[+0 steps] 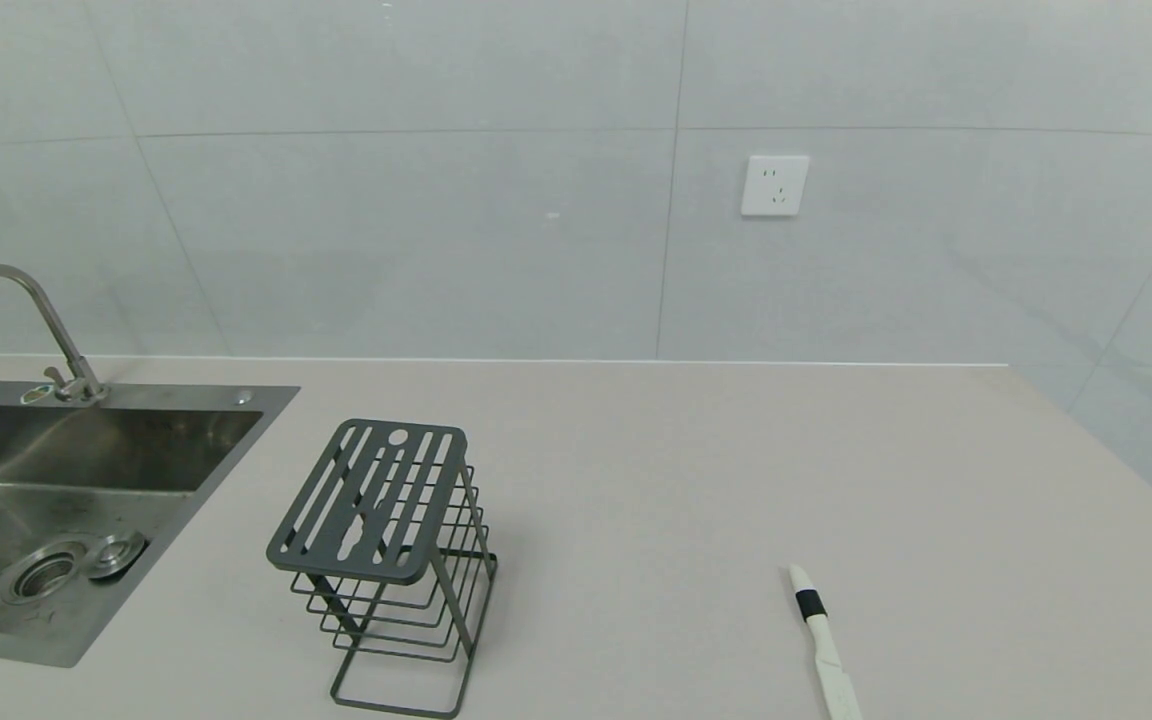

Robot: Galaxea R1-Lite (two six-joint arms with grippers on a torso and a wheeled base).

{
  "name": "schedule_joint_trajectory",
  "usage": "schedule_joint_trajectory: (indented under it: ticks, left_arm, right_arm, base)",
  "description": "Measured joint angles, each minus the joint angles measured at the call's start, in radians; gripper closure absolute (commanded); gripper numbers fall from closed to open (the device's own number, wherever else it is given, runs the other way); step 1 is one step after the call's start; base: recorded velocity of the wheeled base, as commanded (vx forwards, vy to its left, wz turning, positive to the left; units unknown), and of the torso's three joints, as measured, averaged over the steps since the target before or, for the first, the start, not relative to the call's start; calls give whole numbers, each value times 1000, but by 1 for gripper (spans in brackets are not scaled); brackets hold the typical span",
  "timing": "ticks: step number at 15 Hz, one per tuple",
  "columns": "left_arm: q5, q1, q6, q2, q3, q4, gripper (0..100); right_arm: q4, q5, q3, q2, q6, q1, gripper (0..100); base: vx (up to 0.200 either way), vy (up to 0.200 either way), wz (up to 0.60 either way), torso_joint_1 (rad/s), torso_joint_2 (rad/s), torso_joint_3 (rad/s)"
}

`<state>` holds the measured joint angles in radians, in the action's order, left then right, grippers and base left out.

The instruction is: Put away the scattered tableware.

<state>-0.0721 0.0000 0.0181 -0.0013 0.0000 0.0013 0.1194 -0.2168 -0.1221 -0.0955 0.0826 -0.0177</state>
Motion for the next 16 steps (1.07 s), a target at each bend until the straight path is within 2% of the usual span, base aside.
schedule_joint_trajectory:
  ticks: [4,7,9,12,16]
  left_arm:
    - [-7,0,-9,0,0,-1,0]
    - [-7,0,-10,0,0,-1,0]
    - [-8,0,-10,0,0,-1,0]
    - [-8,0,-10,0,0,-1,0]
    - [-7,0,-10,0,0,-1,0]
  right_arm:
    - [-26,-210,-91,-225,-1,-52,0]
    - [-33,-283,-206,-431,5,-96,0]
    - [-49,-290,-251,-585,4,-137,0]
    - [-57,-238,-266,-788,-26,-191,0]
    - [-57,-212,-289,-952,-104,-209,0]
  base:
    - [0,0,0,0,0,0]
    - [0,0,0,0,0,0]
    - [0,0,0,0,0,0]
    - [0,0,0,0,0,0]
    - [0,0,0,0,0,0]
